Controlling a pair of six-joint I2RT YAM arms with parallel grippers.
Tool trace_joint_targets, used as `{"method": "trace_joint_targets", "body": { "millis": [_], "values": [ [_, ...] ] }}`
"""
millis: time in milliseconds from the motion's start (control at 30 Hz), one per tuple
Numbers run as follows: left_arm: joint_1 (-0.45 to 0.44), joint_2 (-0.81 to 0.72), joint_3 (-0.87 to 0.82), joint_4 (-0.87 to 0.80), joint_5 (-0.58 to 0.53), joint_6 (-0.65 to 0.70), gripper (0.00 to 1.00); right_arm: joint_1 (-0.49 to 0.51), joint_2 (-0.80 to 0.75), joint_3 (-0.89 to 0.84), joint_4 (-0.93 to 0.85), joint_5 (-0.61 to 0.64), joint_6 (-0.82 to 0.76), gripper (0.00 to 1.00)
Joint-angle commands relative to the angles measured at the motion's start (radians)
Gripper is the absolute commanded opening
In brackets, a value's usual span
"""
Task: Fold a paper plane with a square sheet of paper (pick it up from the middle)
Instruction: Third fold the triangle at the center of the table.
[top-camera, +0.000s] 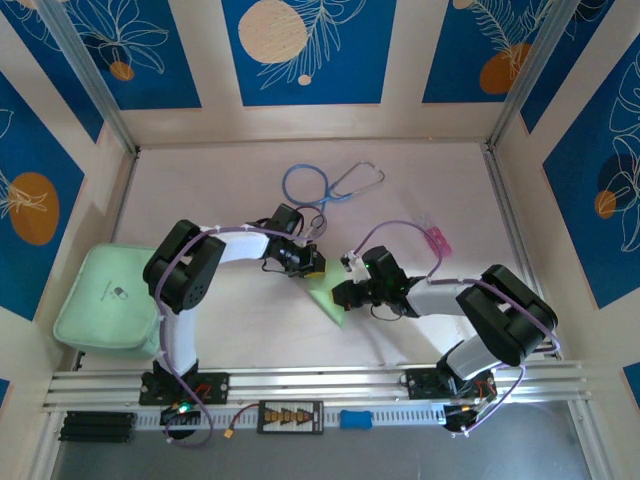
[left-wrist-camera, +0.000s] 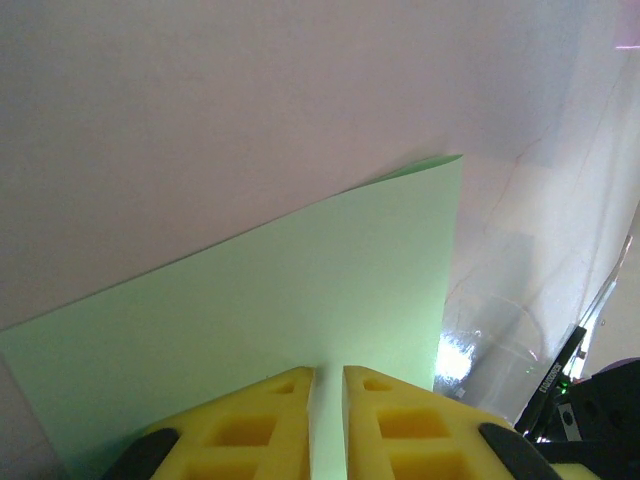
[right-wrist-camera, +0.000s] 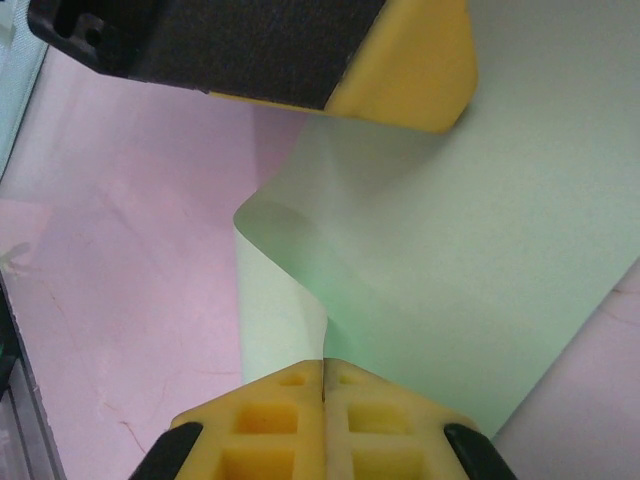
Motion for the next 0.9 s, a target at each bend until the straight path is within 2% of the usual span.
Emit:
{"method": "trace_joint_targets", "body": {
  "millis": [0,867],
  "values": [
    [-0.007,0.001,-0.011,-0.021,-0.018,-0.005,0.17,-0.003,0.005,-0.013,0.011,0.023,-0.032,0.0],
    [-0.007,-0.001,-0.014,-0.013,-0.01,-0.009,0.16,0.001,0.036,-0.005,0.003,0.049,-0.049,0.0]
  ]
}}
